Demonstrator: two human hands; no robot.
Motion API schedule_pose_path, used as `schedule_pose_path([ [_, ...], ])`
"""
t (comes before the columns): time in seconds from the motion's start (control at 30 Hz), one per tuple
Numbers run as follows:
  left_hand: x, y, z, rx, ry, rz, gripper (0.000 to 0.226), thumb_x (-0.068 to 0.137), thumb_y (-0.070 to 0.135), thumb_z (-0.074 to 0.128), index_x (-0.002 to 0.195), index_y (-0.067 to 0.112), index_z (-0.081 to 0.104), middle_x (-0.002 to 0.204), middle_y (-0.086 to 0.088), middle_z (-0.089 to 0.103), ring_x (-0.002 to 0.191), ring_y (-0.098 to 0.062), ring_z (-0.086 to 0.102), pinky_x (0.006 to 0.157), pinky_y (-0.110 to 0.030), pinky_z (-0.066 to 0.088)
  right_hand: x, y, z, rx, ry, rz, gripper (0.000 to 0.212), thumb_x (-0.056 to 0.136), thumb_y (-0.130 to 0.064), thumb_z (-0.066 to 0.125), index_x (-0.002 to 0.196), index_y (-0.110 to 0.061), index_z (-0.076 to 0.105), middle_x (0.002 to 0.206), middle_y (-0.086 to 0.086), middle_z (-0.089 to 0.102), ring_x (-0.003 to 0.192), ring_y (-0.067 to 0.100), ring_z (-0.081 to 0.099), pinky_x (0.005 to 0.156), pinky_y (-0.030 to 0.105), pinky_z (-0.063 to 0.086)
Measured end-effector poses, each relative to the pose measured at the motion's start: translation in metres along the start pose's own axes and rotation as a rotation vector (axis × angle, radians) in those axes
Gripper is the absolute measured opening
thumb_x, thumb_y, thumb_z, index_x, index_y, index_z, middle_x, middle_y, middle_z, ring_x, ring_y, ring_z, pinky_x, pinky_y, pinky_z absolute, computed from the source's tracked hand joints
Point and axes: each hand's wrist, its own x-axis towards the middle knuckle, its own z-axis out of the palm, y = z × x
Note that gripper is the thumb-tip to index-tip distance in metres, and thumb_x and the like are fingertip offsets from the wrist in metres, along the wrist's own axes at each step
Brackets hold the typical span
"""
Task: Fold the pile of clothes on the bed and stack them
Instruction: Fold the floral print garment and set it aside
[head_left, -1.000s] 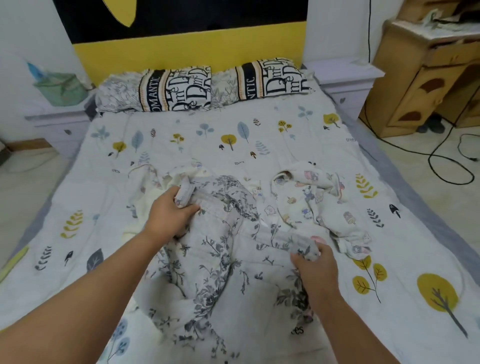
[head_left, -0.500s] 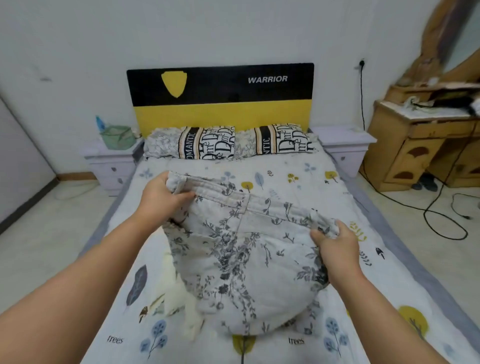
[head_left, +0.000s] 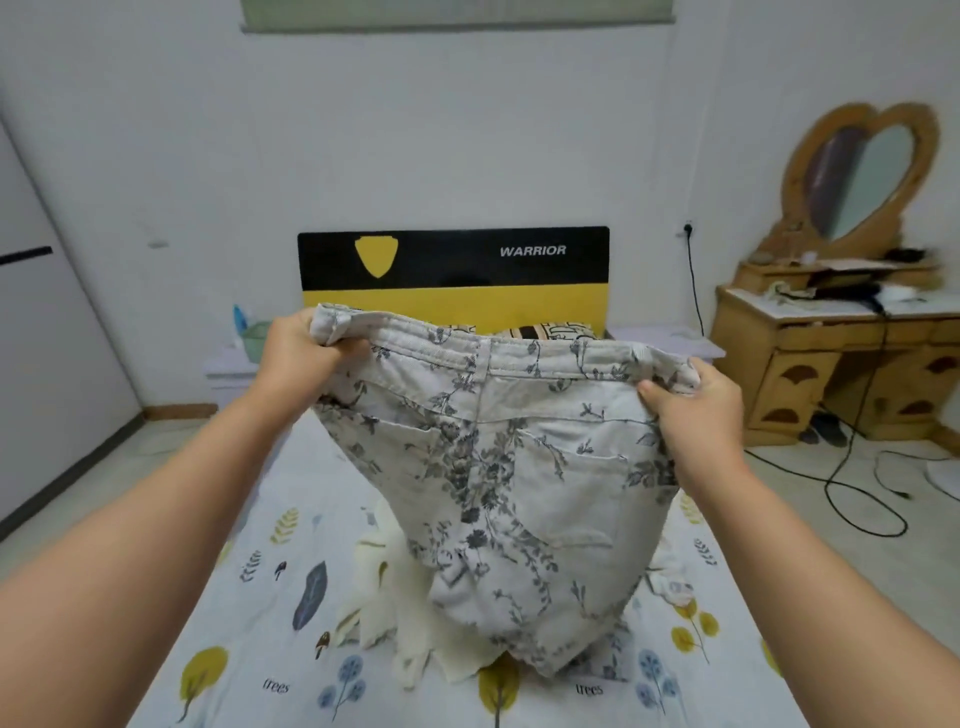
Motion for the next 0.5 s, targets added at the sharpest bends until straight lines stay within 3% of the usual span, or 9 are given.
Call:
schedule_pose_path([
  [0.1,-0.008,0.032,-0.02,-0.006,0.034,0.039,0.051,0.08,-0.008,0.06,0.045,0.028,0.053,0.037,0.022,0.045,0.04,0.009,0.044,0.047,-0.005,0.034,-0.013,-0.034,-0.013,0.018,-0.006,-0.091,0.018,0.082,0.0,0.064,0.096,-0.012,0.066,0.087,0.002,0.066,0.091,0.026,0.064,0.085,0.039,0.052],
  [0.27,-0.031,0.081,-0.055,-0.03,0.059,0.078,0.028,0.079,0.0,0.068,0.071,0.026,0.06,0.064,0.014,0.061,0.057,0.004,0.056,0.054,-0.008,0.047,-0.035,-0.08,-0.036,0.09,-0.027,-0.156,0.022,0.081,0.001,0.063,0.09,-0.019,0.064,0.08,-0.006,0.064,0.086,0.019,0.062,0.084,0.036,0.052],
  [0.5,-0.087,0.139,-0.085,-0.093,0.029,0.036,0.026,0.076,-0.006,0.068,0.078,0.019,0.061,0.054,0.021,0.064,0.053,0.007,0.061,0.056,-0.008,0.051,-0.075,-0.109,-0.083,0.183,-0.097,-0.159,0.024,0.079,0.005,0.065,0.086,-0.018,0.065,0.076,-0.006,0.064,0.074,0.016,0.061,0.075,0.029,0.051],
])
